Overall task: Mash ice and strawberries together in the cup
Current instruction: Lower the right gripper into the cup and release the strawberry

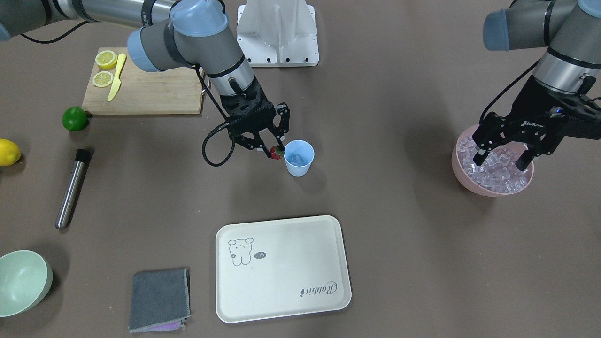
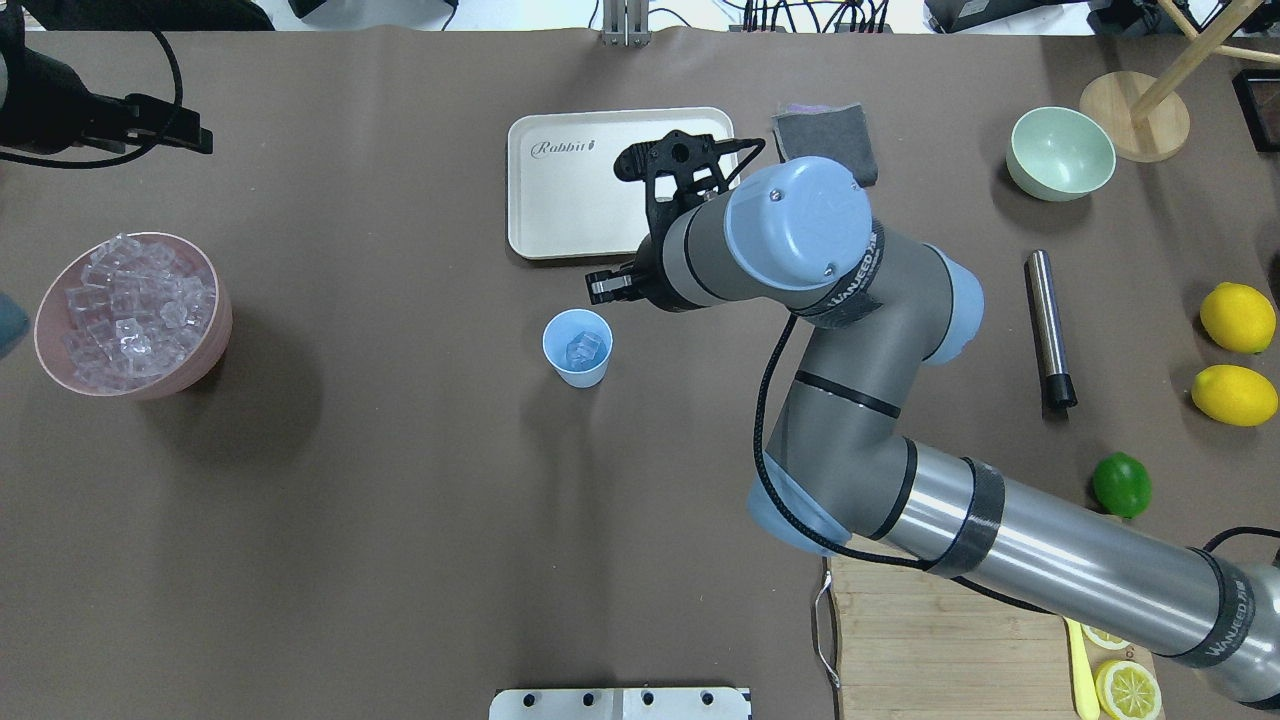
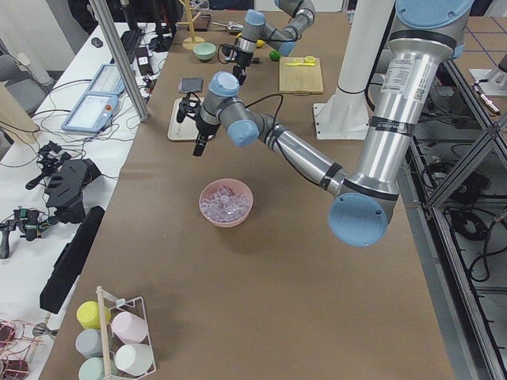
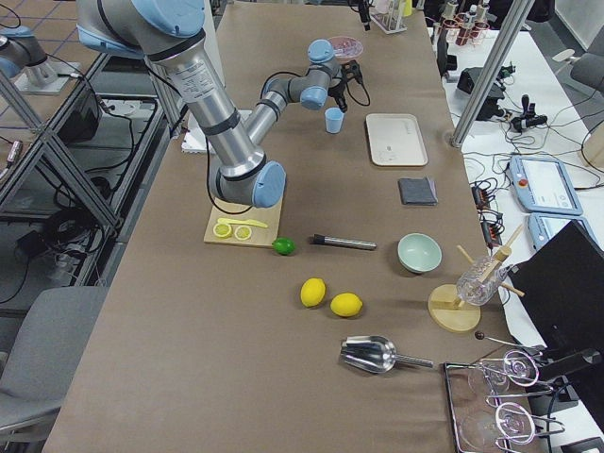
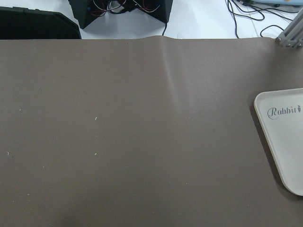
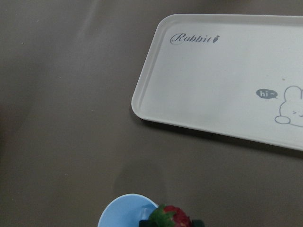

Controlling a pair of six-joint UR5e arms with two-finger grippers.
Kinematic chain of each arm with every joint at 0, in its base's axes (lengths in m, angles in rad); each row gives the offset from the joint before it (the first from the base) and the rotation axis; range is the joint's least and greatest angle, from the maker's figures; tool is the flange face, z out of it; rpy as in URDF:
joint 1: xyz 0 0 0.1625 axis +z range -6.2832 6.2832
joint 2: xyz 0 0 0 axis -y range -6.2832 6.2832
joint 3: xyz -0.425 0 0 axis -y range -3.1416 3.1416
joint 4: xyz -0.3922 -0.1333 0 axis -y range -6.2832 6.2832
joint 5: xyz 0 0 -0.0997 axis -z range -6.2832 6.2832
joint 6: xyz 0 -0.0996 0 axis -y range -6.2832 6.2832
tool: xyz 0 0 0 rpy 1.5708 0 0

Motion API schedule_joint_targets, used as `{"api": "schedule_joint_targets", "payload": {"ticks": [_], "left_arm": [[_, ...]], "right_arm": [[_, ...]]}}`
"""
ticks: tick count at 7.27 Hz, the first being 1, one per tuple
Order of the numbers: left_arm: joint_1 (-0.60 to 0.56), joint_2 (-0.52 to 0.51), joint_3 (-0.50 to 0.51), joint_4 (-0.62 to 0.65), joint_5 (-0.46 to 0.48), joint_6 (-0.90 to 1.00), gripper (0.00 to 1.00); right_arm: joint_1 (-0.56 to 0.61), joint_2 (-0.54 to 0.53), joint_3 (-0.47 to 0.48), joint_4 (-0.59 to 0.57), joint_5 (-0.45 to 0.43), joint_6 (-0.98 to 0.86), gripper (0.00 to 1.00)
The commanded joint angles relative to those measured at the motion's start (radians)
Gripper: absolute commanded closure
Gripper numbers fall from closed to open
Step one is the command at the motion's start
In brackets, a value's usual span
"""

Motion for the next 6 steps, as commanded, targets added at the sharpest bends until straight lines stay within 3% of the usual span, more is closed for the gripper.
{"api": "schedule_joint_targets", "payload": {"ticks": [1, 2, 6], "left_arm": [[-0.004, 0.003, 0.003, 0.0, -0.001, 0.002, 0.03], [-0.002, 0.003, 0.004, 0.0, -0.001, 0.002, 0.03], [-0.004, 0.007, 0.01, -0.002, 0.001, 0.002, 0.03]], "right_arm": [[-0.058, 0.006, -0.015, 0.001, -0.065, -0.001, 1.0], [-0.086, 0.021, -0.027, 0.001, -0.12, -0.001, 1.0], [-0.109, 0.07, -0.101, 0.003, -0.176, -0.001, 1.0]]}}
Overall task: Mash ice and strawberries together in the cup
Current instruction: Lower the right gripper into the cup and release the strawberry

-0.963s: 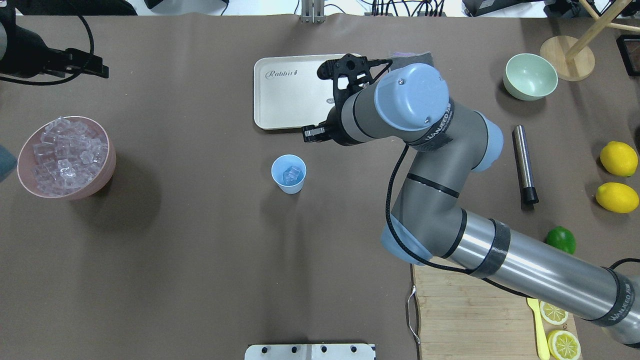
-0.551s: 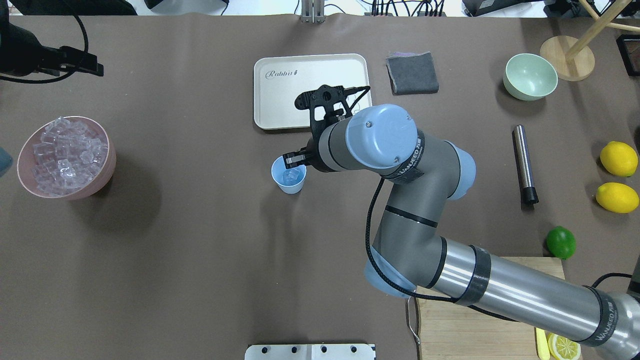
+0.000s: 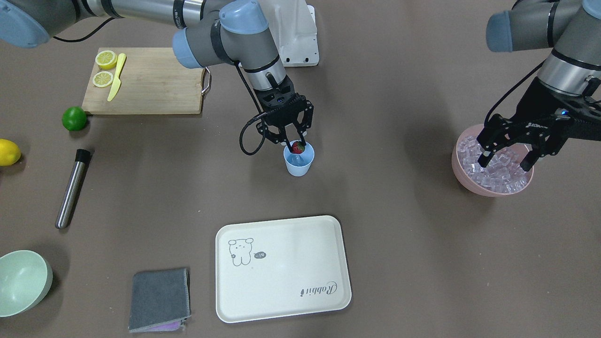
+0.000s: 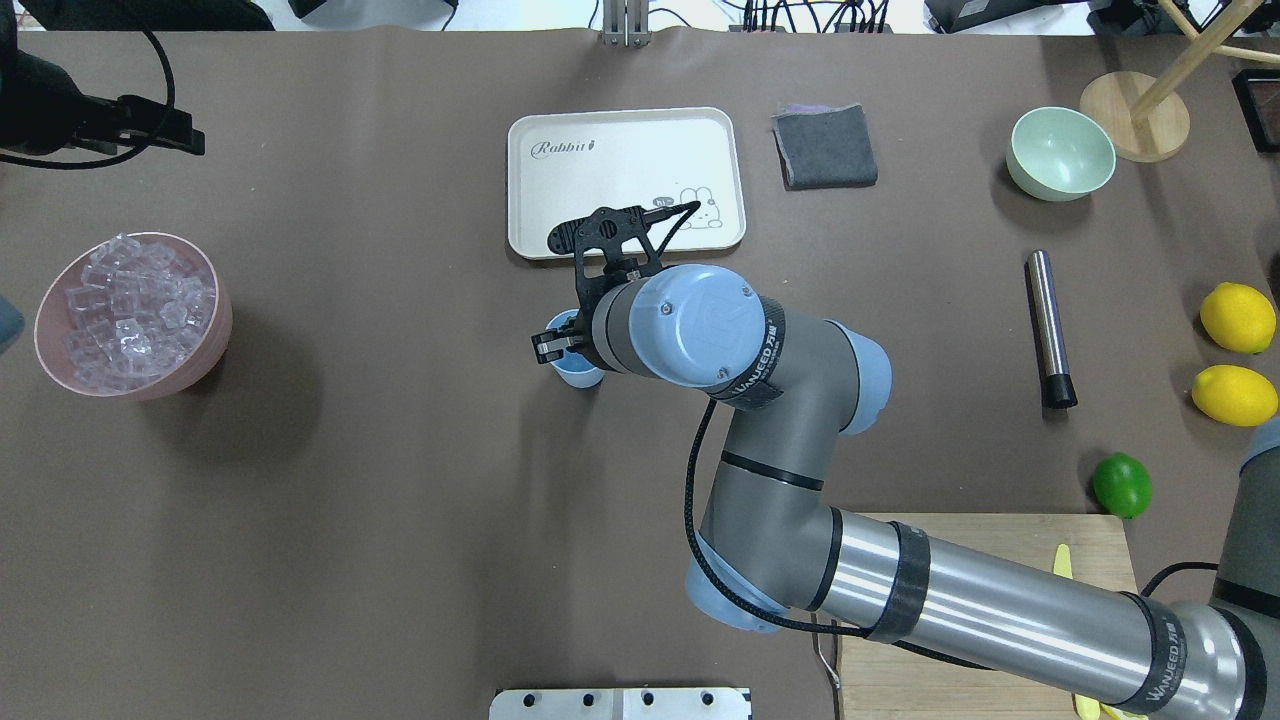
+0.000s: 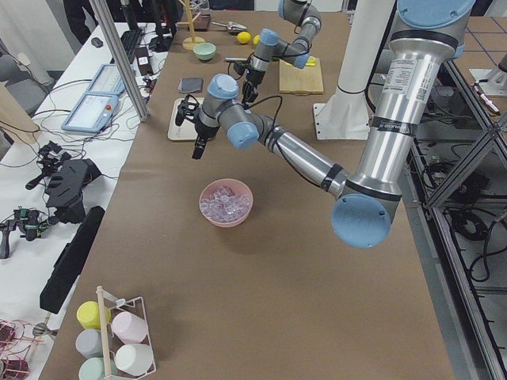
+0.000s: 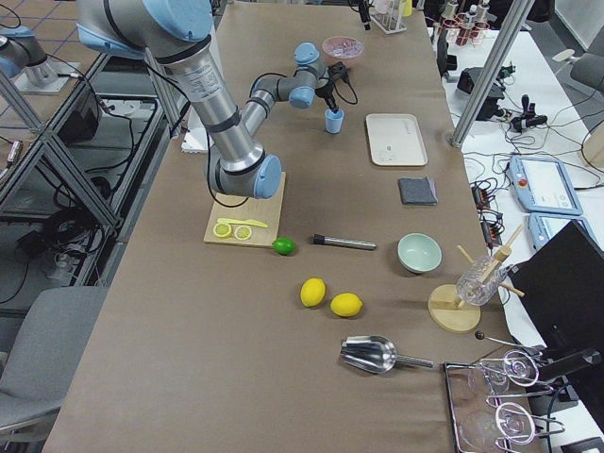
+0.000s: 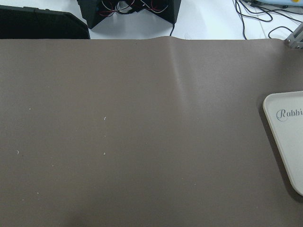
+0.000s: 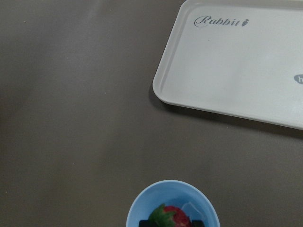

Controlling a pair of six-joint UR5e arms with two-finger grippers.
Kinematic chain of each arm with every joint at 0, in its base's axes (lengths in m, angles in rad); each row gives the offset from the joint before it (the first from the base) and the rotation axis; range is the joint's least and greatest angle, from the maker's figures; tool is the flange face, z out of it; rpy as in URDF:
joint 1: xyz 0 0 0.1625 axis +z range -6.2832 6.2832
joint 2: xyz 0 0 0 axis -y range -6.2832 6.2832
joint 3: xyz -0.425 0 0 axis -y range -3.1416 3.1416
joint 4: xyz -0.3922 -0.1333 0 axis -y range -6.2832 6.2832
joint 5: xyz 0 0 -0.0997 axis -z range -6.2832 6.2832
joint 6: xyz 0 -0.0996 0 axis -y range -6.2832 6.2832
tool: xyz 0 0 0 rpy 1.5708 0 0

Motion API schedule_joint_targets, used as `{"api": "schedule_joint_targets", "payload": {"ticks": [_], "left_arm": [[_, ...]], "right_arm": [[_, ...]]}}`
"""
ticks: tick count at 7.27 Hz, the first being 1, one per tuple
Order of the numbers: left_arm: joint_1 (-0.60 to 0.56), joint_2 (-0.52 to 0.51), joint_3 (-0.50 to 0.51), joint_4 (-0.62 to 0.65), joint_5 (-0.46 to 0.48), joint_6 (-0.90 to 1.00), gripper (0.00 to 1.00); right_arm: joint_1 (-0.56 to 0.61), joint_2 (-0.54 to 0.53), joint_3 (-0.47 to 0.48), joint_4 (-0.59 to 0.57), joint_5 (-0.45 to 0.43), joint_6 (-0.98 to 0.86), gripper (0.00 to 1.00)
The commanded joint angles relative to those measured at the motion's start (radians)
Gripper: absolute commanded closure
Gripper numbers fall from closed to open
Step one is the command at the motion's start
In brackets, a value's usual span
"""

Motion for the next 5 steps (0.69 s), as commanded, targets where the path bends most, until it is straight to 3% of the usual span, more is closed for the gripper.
{"api": "schedule_joint_targets", "payload": {"ticks": [1, 2, 3, 5], "left_arm": [[0.001, 0.001, 0.007, -0.001, 0.001, 0.0, 0.03], [0.001, 0.001, 0.008, 0.001, 0.001, 0.0, 0.03], [0.001, 0.001, 0.008, -0.001, 0.001, 0.0, 0.03], [0.001, -0.005, 0.008, -0.001, 0.001, 0.0, 0.03]], "right_arm": [[-0.008, 0.011, -0.017, 0.001, -0.024, 0.001, 1.0], [-0.009, 0.01, -0.018, 0.001, -0.029, 0.002, 0.12], [-0.011, 0.01, -0.018, 0.002, -0.034, 0.008, 0.0], [0.006, 0.01, -0.006, 0.001, -0.023, 0.03, 0.0]]}}
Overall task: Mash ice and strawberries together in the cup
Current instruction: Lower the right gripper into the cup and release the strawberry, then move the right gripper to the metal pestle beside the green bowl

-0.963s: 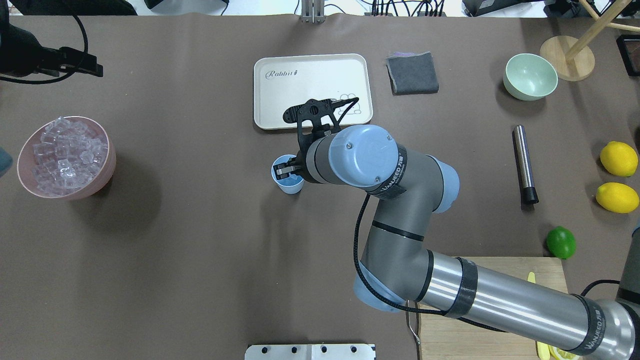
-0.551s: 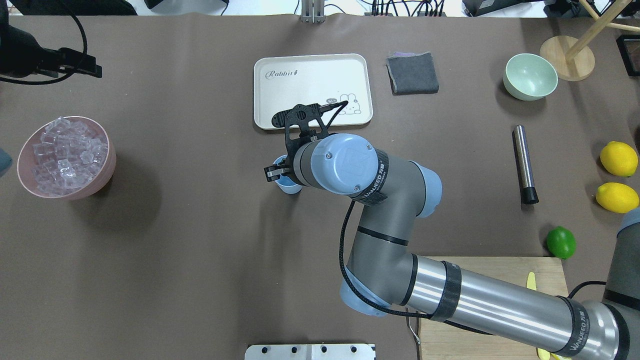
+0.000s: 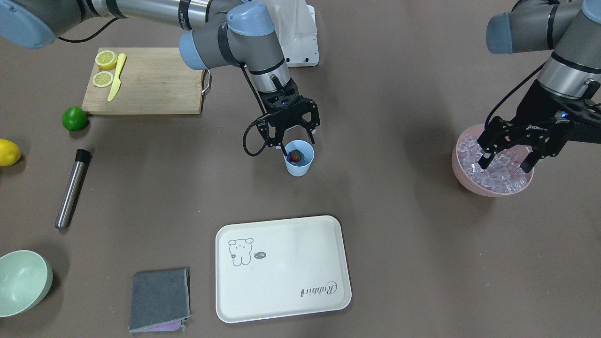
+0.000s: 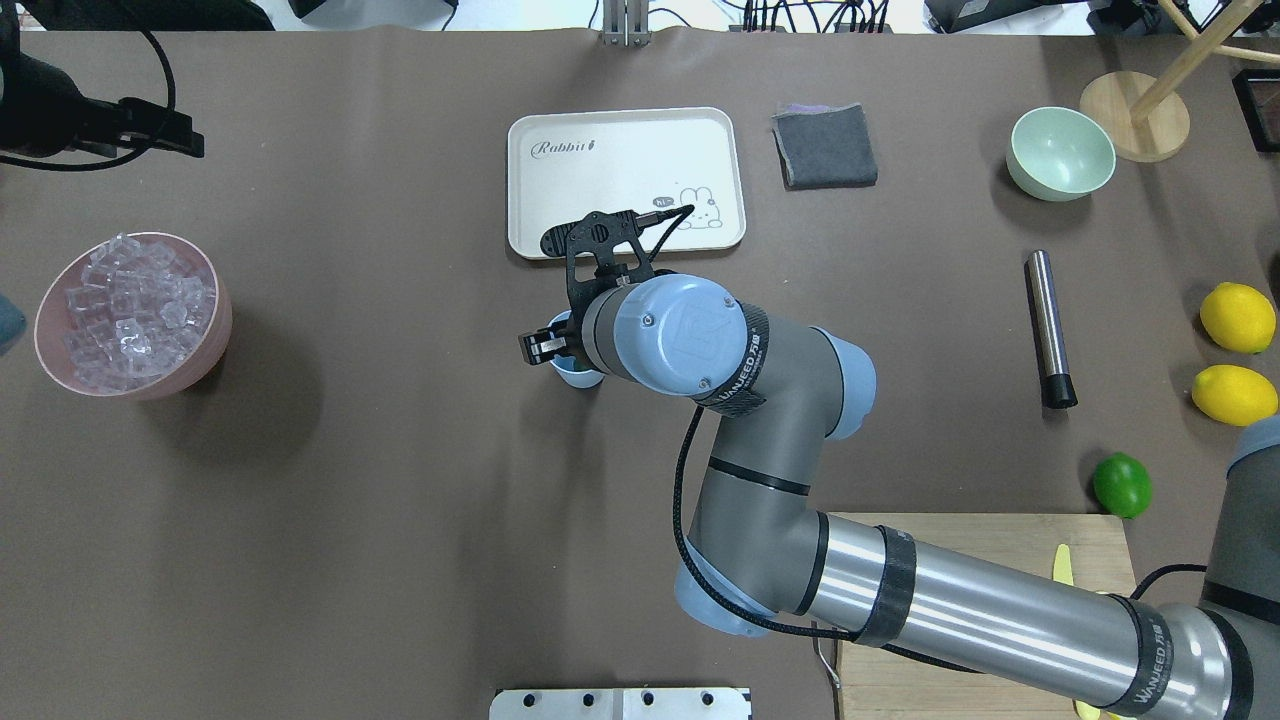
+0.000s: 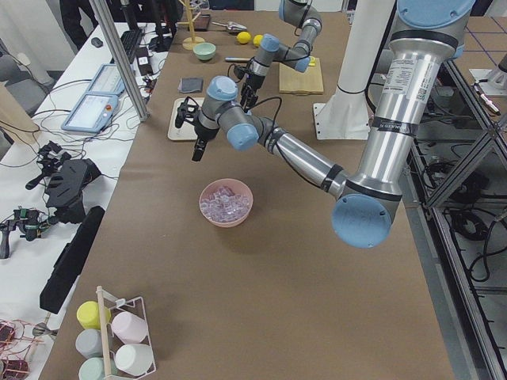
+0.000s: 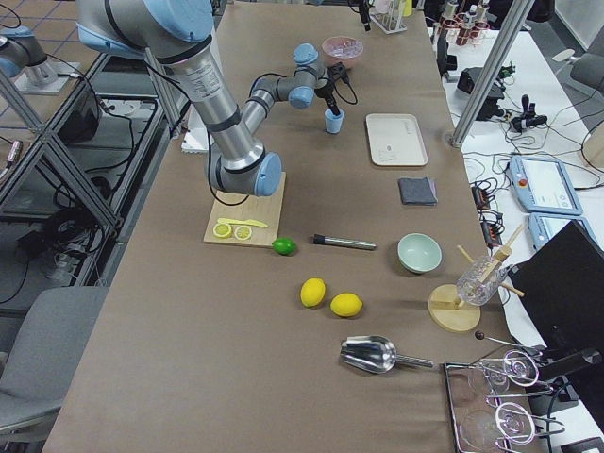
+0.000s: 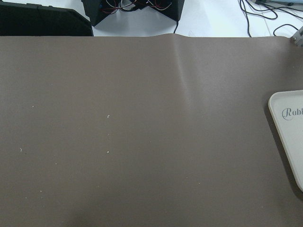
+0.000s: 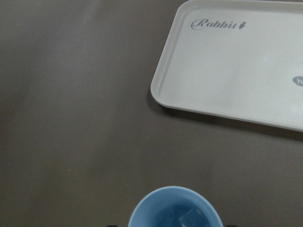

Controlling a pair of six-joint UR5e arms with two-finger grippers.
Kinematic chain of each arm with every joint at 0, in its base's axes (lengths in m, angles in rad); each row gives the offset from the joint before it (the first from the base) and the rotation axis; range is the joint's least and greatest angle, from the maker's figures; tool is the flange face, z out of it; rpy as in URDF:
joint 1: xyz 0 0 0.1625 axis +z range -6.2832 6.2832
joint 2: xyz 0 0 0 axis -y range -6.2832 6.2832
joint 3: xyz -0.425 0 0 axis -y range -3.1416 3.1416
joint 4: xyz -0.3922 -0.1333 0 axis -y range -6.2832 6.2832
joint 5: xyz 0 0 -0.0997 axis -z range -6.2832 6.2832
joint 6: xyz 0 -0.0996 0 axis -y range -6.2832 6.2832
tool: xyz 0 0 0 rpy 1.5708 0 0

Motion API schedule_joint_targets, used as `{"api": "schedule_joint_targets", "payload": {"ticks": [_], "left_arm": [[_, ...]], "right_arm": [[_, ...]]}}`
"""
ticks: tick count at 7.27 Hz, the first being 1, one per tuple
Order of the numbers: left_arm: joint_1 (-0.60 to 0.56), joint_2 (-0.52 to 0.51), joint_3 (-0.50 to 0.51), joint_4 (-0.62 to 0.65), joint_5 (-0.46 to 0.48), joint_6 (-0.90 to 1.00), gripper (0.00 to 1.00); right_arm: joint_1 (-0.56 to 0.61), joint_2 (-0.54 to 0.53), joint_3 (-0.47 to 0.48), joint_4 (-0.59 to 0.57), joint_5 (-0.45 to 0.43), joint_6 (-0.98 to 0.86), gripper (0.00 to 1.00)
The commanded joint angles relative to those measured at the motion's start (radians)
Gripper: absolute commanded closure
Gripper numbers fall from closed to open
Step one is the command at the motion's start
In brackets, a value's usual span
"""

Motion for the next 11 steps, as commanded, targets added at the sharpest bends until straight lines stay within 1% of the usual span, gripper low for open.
{"api": "schedule_joint_targets", "payload": {"ticks": [1, 2, 3, 4, 5, 6, 7, 8, 9, 10, 11], "left_arm": [[0.0, -0.011, -0.001, 0.001, -0.002, 0.0, 0.03], [0.0, -0.027, -0.001, 0.007, -0.002, 0.0, 0.03], [0.0, -0.036, -0.003, 0.012, -0.002, 0.0, 0.03], [0.002, -0.036, -0.007, 0.008, -0.002, 0.0, 0.03], [0.002, -0.038, -0.009, 0.006, -0.002, 0.0, 0.03], [0.002, -0.039, -0.012, 0.006, -0.002, 0.0, 0.03], [0.003, -0.051, -0.011, 0.008, -0.002, 0.002, 0.03], [0.008, -0.051, -0.008, 0.006, 0.0, 0.002, 0.03], [0.009, -0.051, -0.009, 0.006, -0.002, 0.002, 0.03], [0.009, -0.053, -0.001, 0.006, 0.001, 0.003, 0.03], [0.011, -0.055, -0.006, 0.006, 0.003, 0.003, 0.03]], "right_arm": [[0.08, -0.042, 0.057, -0.032, 0.077, 0.005, 0.0], [0.211, -0.163, 0.168, -0.12, 0.26, -0.015, 0.0], [0.367, -0.254, 0.226, -0.203, 0.436, -0.13, 0.0], [0.478, -0.321, 0.229, -0.292, 0.49, -0.18, 0.0], [0.548, -0.366, 0.214, -0.34, 0.493, -0.256, 0.0], [0.618, -0.389, 0.197, -0.438, 0.51, -0.391, 0.0], [0.675, -0.391, 0.133, -0.484, 0.601, -0.492, 0.0], [0.697, -0.4, 0.055, -0.476, 0.696, -0.541, 0.0], [0.694, -0.411, -0.003, -0.459, 0.697, -0.543, 0.0], [0.691, -0.438, -0.063, -0.352, 0.697, -0.535, 0.0], [0.673, -0.442, -0.153, -0.213, 0.702, -0.494, 0.0]]}}
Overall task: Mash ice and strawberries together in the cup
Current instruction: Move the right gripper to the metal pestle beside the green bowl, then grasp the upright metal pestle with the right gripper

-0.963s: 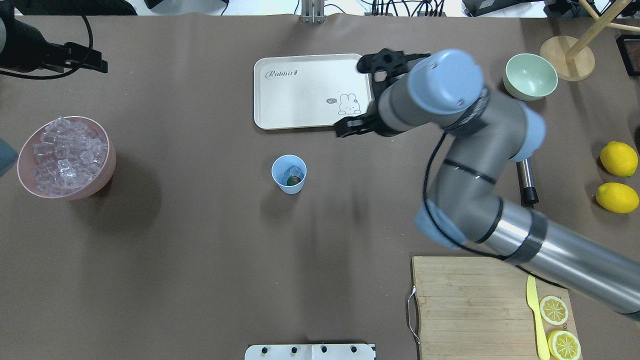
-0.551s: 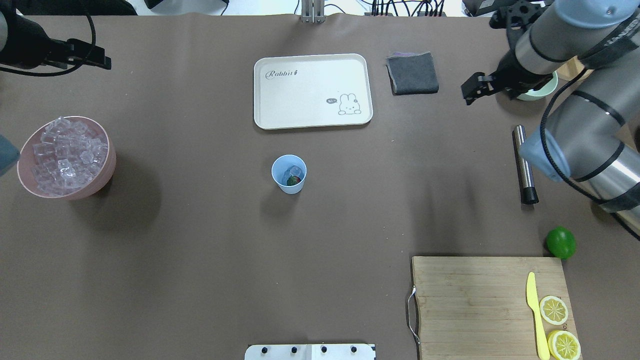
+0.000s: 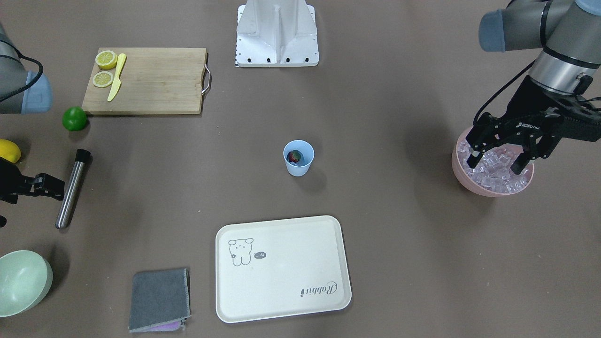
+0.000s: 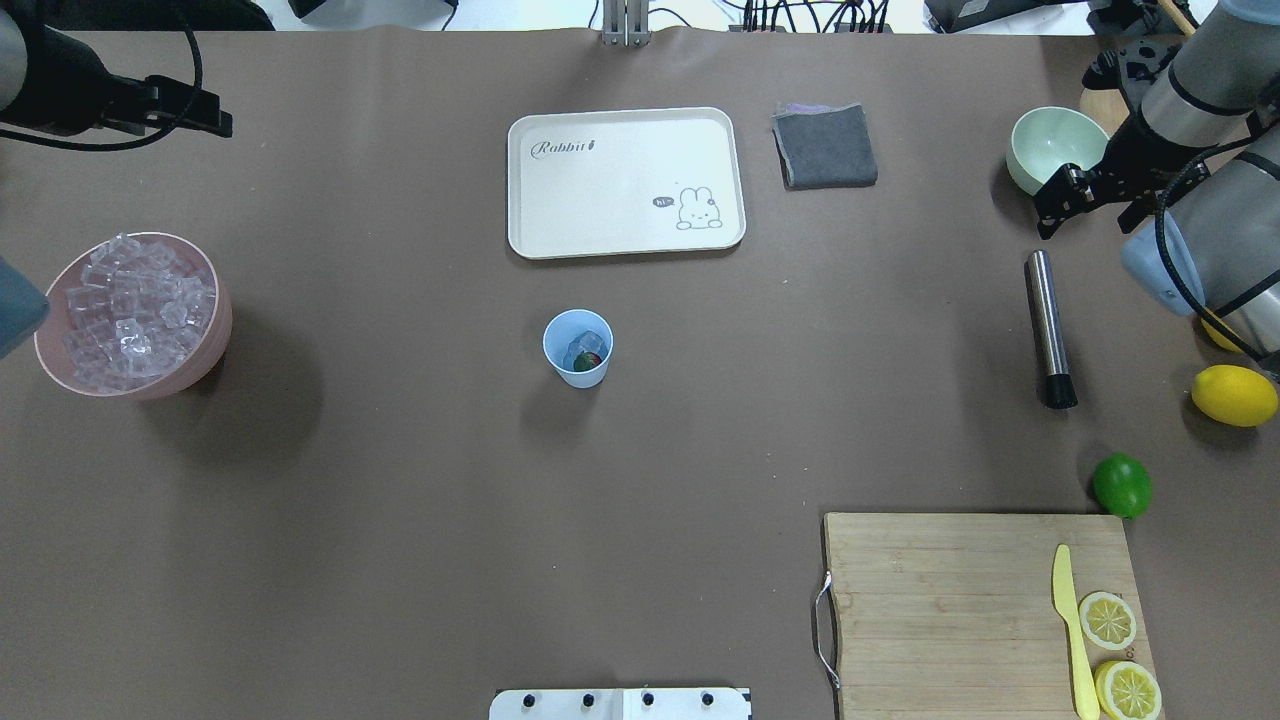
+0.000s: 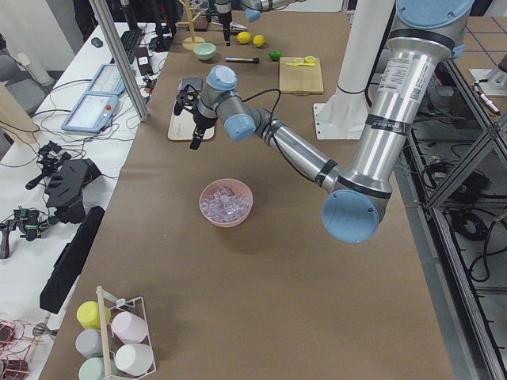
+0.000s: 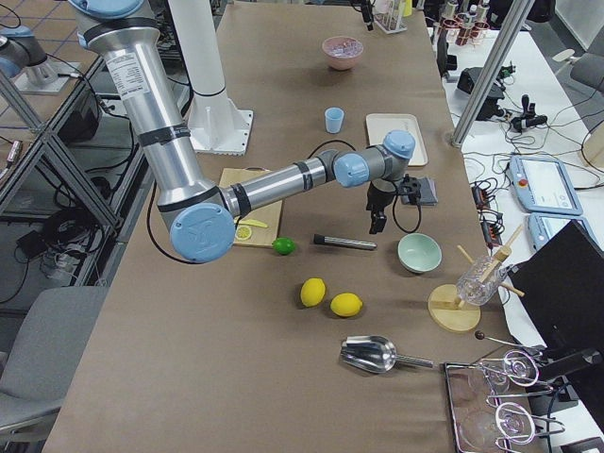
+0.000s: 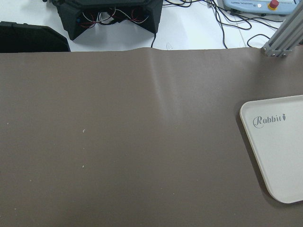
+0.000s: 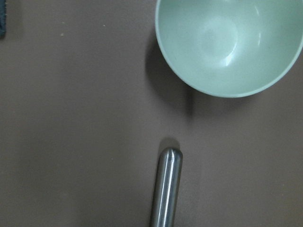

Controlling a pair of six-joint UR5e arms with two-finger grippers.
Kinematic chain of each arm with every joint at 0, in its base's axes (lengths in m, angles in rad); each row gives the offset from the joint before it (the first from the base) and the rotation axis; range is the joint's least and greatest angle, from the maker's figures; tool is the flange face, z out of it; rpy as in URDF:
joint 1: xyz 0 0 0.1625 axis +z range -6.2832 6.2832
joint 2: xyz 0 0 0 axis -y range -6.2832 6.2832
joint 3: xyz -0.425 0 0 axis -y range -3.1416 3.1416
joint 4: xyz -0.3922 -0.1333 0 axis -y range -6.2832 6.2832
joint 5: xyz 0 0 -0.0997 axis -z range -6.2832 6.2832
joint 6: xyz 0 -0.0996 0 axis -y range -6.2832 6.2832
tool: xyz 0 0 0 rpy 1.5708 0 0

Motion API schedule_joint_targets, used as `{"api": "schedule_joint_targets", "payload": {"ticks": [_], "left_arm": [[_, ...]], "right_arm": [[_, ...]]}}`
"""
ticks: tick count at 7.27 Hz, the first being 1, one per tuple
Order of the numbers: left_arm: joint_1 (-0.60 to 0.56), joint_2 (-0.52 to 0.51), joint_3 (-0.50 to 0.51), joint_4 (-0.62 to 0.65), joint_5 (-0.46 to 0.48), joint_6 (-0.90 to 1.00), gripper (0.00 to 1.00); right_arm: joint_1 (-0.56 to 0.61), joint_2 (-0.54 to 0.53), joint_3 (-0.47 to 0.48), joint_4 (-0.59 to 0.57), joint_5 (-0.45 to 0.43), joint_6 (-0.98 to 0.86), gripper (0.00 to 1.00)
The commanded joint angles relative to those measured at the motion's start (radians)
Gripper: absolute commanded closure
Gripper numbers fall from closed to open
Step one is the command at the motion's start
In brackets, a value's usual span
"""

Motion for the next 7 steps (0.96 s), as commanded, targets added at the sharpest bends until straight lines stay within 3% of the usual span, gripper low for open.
{"api": "schedule_joint_targets", "payload": {"ticks": [1, 7], "left_arm": [[0.002, -0.003, -0.001, 0.0, 0.004, 0.002, 0.03], [0.005, -0.02, 0.003, 0.005, 0.005, 0.056, 0.03]], "right_arm": [[-0.034, -0.016, -0.154, 0.245, 0.009, 0.12, 0.0], [-0.081, -0.03, -0.16, 0.276, -0.001, 0.16, 0.0]]}}
